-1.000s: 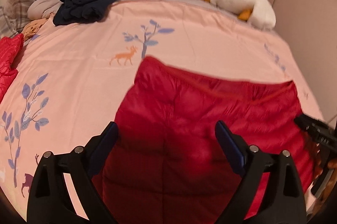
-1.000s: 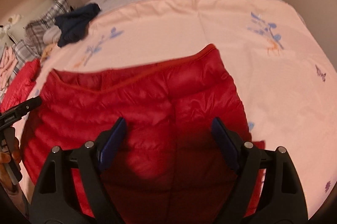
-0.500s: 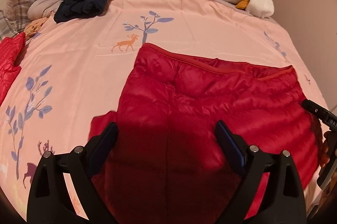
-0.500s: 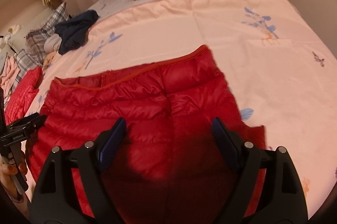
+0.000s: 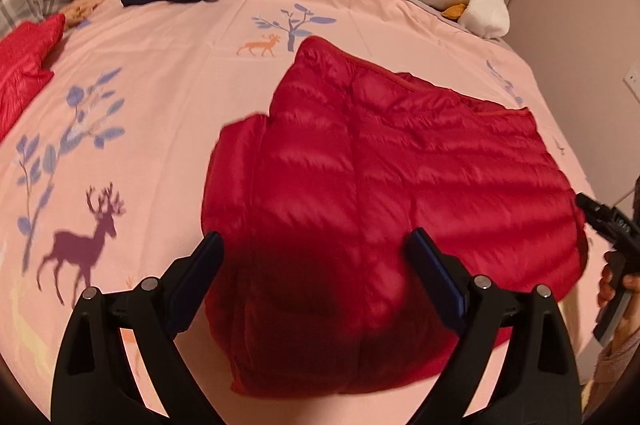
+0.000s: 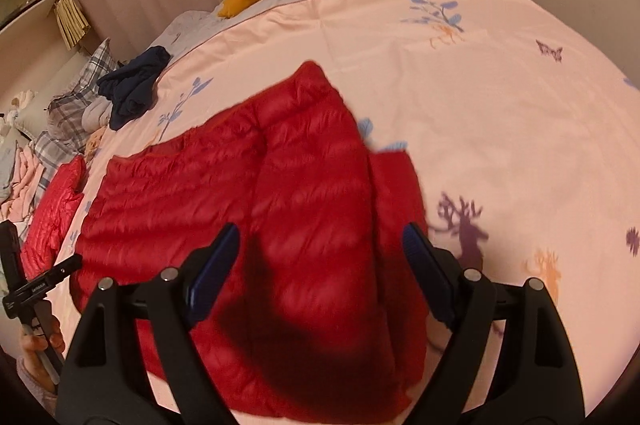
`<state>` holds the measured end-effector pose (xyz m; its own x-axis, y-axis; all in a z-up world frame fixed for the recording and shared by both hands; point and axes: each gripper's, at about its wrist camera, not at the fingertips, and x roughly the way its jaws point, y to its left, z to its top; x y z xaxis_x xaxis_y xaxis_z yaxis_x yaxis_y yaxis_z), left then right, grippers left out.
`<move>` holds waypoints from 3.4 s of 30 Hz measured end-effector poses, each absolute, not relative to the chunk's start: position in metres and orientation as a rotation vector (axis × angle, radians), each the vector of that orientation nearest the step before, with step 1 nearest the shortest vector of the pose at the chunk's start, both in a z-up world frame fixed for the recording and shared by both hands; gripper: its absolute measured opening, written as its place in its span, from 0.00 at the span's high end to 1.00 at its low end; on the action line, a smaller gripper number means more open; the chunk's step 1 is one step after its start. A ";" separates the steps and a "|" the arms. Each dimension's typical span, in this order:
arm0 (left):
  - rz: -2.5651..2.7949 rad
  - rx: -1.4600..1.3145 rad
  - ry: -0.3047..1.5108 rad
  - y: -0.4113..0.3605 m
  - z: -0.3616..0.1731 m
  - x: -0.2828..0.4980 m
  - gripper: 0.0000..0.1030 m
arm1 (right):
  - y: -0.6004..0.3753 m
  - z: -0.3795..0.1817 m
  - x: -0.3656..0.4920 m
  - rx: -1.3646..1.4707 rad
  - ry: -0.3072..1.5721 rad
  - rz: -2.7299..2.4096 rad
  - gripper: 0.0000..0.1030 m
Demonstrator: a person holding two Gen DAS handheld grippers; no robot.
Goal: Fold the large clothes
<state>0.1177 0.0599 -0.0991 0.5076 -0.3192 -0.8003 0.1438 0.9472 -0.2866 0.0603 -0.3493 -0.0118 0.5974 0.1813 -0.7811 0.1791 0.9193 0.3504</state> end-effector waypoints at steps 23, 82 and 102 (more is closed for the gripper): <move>-0.388 -0.303 1.034 0.077 -0.103 0.077 0.68 | -0.334 -0.008 0.026 0.301 0.916 0.006 0.85; -0.246 -0.061 0.938 0.012 -0.089 0.097 0.37 | -0.299 -0.012 0.051 0.228 0.968 0.037 0.46; -0.222 -0.059 0.909 0.015 -0.072 0.108 0.36 | -0.318 0.005 0.054 0.283 0.907 0.005 0.45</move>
